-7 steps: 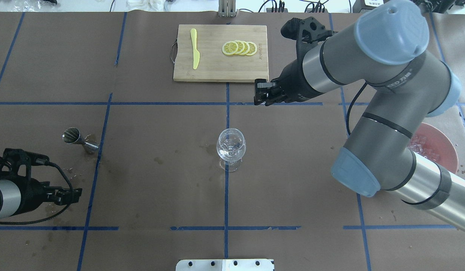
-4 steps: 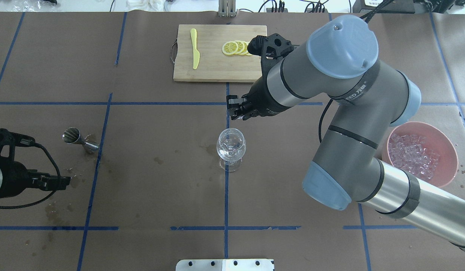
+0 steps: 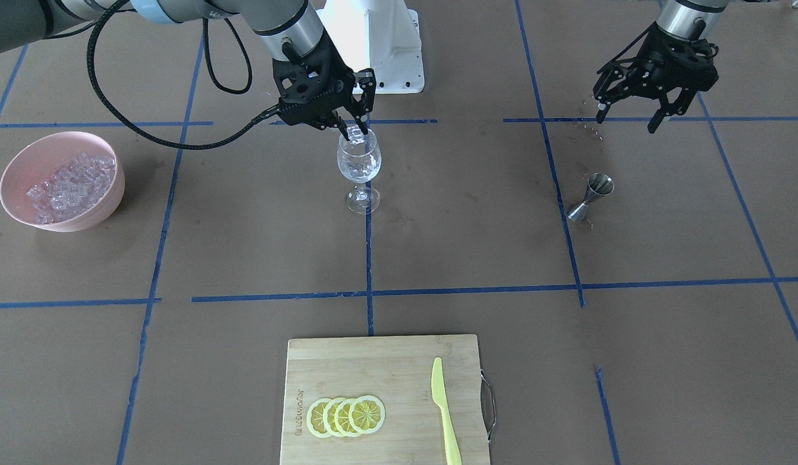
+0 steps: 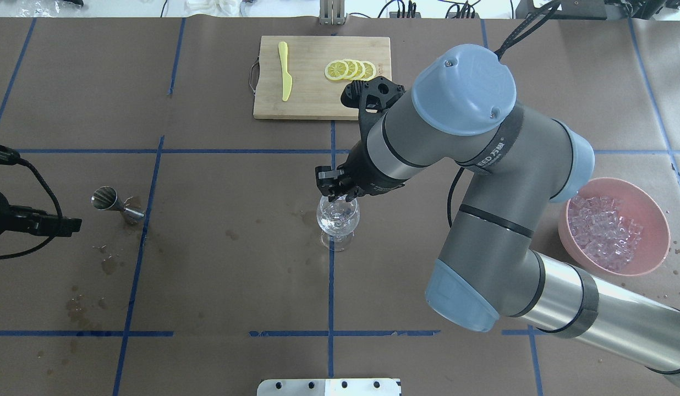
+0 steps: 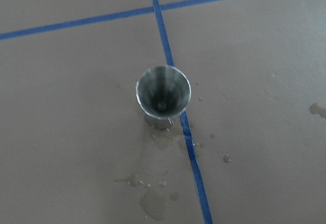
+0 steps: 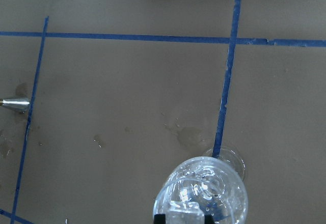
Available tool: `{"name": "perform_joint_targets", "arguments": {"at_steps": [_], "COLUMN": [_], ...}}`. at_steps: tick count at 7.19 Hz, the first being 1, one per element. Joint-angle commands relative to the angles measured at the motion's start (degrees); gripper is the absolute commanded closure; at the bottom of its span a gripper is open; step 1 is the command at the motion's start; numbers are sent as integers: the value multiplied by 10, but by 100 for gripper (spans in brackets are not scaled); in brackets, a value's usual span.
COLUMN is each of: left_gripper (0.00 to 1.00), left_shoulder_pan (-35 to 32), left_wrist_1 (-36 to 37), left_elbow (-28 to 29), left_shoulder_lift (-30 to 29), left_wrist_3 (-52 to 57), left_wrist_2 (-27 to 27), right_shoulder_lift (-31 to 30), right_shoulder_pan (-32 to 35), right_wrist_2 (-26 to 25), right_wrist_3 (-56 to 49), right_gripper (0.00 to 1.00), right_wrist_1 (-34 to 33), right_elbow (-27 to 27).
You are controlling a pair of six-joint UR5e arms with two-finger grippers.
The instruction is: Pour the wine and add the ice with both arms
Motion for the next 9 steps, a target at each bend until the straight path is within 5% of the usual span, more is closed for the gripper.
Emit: {"name": "perform_joint_targets", "arguments": {"at_steps": [1, 2, 3, 7, 9], "left_gripper": [0, 0, 0, 0, 0], "left_shoulder_pan": [-34, -57, -66, -148, -190], "left_wrist_1": [93, 152, 194, 376, 368], "left_elbow": [-22, -29, -37, -31, 11], "left_shoulder_lift": [-52, -87, -113, -262, -283], "left_wrist_3": [32, 58, 67, 157, 221], "left_wrist_2": [-6, -6, -6, -40, -76], "right_shoulder_lift": [0, 1, 1, 0, -13], "right_shoulder_pan": [-4, -4, -4, 18, 82], "right_wrist_2": [1, 1, 1, 12, 34], "right_wrist_3": [0, 3, 25, 37, 24], "right_gripper": [75, 15, 1, 0, 0], "right_wrist_1": [-10, -9, -9, -51, -98], "right_elbow": [-2, 1, 2, 40, 51]}}
